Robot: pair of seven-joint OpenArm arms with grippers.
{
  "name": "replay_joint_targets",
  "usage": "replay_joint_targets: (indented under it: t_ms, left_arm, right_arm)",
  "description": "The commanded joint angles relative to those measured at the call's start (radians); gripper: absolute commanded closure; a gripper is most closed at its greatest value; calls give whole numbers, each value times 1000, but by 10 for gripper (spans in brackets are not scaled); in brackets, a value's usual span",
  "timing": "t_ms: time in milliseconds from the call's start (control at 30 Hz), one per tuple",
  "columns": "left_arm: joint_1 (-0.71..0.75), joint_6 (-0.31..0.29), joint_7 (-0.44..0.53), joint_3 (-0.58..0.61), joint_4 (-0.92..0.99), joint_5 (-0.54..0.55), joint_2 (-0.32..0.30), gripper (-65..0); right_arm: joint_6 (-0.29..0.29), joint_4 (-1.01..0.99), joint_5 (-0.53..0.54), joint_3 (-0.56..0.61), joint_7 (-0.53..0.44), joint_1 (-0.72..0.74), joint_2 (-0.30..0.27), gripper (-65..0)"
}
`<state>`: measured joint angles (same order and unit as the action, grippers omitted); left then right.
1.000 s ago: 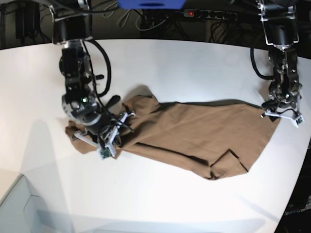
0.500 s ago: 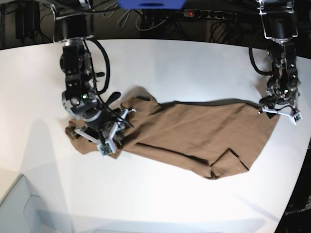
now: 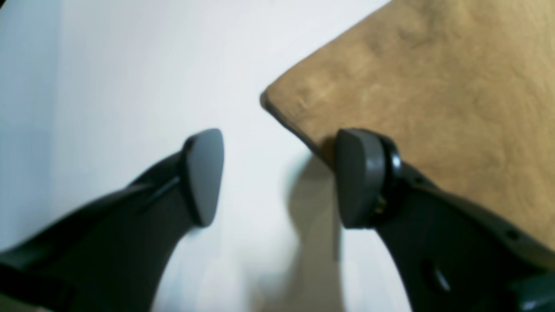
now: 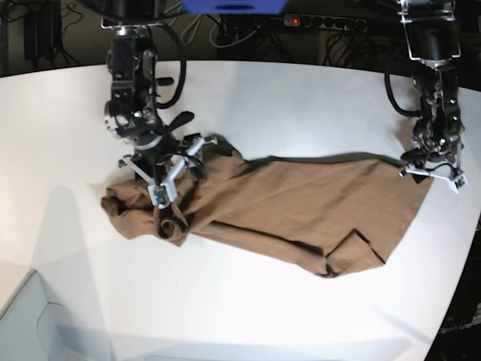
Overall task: Layout the t-shirt on the table in an organized manner, then fold the t-shirt properly
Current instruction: 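Grasp the shirt corner with the right gripper and drag it outward, then release the shirt and grasp the collar edge with the right gripper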
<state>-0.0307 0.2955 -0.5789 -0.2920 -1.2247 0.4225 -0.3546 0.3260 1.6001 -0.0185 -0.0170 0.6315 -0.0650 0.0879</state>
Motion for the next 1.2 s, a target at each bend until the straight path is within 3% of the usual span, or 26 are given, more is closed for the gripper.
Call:
replay_joint_targets:
  t_ms: [0, 133, 200, 267, 367, 733, 933, 1033, 1167]
  left_arm:
    - [-15, 5, 12, -3, -13, -4, -16, -385]
    - [-15, 5, 12, -3, -13, -4, -16, -385]
    - [-13, 5, 12, -3, -11, -4, -16, -385]
    - [1, 5, 13, -3, -13, -4, -16, -385]
    - [7, 5, 17, -3, -14, -4, -17, -385]
    - [33, 5, 12, -3, -20, 0, -11, -385]
    - [54, 5, 12, 0, -30, 5, -8, -385]
    - [67, 5, 12, 0, -65, 5, -8, -385]
    - [91, 5, 12, 0, -140, 5, -8, -385]
  right_arm:
    - [6, -4, 10, -1, -39, 6, 10, -377]
    - [6, -86, 10, -1, -100, 12, 10, -374]
    - [6, -114, 10, -1, -129, 12, 10, -342]
    - [6, -113, 10, -1, -149, 3, 10, -240]
    - [6, -86, 10, -2, -154, -11, 6, -4]
    - [2, 438, 10, 2, -157, -293, 13, 0]
    - [2, 444, 10, 21, -247, -467, 17, 0]
    - [6, 443, 10, 102, -290, -566, 10, 0]
    - [6, 424, 7, 208, -290, -628, -46, 0]
